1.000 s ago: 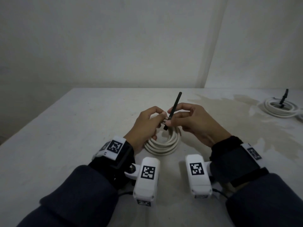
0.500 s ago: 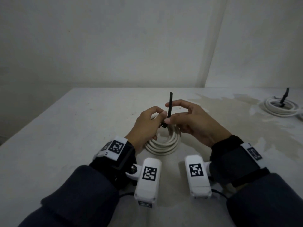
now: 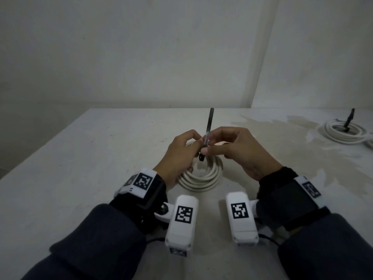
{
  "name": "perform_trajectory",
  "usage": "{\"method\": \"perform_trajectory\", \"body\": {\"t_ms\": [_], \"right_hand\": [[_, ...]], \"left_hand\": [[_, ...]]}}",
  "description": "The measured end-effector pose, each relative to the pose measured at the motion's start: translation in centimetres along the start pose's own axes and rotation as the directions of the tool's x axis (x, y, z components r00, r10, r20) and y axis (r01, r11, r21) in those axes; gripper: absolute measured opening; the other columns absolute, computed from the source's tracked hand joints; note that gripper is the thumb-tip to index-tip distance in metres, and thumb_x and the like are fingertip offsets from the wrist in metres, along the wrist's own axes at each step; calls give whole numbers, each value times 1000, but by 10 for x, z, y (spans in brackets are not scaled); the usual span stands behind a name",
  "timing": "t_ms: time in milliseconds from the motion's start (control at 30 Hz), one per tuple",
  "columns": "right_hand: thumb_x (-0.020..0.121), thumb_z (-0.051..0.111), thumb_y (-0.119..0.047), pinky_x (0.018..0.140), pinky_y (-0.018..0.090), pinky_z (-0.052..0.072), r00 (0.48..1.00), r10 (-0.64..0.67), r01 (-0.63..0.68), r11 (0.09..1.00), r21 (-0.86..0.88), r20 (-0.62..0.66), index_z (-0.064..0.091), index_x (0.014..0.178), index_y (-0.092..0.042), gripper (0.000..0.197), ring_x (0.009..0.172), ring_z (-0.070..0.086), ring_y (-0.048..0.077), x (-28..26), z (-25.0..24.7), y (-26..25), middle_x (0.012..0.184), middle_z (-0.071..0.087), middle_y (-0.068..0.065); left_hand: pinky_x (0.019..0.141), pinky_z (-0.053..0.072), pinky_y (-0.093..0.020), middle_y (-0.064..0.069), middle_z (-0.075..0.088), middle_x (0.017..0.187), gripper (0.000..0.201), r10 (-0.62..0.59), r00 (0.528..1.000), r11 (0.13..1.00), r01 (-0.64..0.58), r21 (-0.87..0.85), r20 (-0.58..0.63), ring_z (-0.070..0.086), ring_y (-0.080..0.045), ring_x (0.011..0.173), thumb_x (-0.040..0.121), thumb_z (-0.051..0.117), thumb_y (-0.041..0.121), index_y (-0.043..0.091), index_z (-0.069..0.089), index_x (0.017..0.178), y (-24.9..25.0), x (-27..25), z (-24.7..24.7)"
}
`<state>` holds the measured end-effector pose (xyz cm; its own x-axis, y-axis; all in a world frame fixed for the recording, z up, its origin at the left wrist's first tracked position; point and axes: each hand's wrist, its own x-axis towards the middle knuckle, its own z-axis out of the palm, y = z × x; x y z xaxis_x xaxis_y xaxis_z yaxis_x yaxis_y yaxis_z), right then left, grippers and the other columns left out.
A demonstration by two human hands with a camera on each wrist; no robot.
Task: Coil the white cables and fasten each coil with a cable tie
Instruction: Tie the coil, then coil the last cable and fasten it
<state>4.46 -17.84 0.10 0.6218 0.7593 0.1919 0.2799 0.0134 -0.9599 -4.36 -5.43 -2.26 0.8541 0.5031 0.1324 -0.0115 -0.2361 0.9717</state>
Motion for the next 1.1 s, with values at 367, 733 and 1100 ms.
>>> {"method": "perform_trajectory", "body": {"t_ms": [367, 733, 1100], "right_hand": [[69, 76, 7, 66, 22, 52, 997, 76, -74, 992, 106, -16, 70, 74, -7, 16, 76, 69, 21, 5, -4, 15, 77, 71, 10], [62, 77, 15, 70, 24, 53, 998, -29, 33, 998, 59, -64, 67, 74, 9, 18, 69, 67, 19, 5, -5, 18, 68, 71, 7], [61, 81, 12, 63, 22, 51, 989, -137, 135, 990, -44, -60, 73, 74, 1, 19, 65, 60, 19, 8, -4, 21, 68, 65, 7]], "left_hand": [[37, 28, -18, 9, 45, 48, 15, -58, 998, 991, 54, -123, -36, 36, -1, 34, 93, 50, 14, 14, 61, 82, 1, -1, 2], [37, 32, -19, 0, 48, 66, 21, -121, 992, 987, 117, -109, -36, 39, -1, 33, 92, 57, 29, 10, 61, 99, 2, -1, 7], [37, 31, -18, 5, 40, 48, 30, -186, 982, 977, 181, -111, -35, 31, -7, 32, 92, 55, 31, 8, 61, 74, 3, 1, 8]]}}
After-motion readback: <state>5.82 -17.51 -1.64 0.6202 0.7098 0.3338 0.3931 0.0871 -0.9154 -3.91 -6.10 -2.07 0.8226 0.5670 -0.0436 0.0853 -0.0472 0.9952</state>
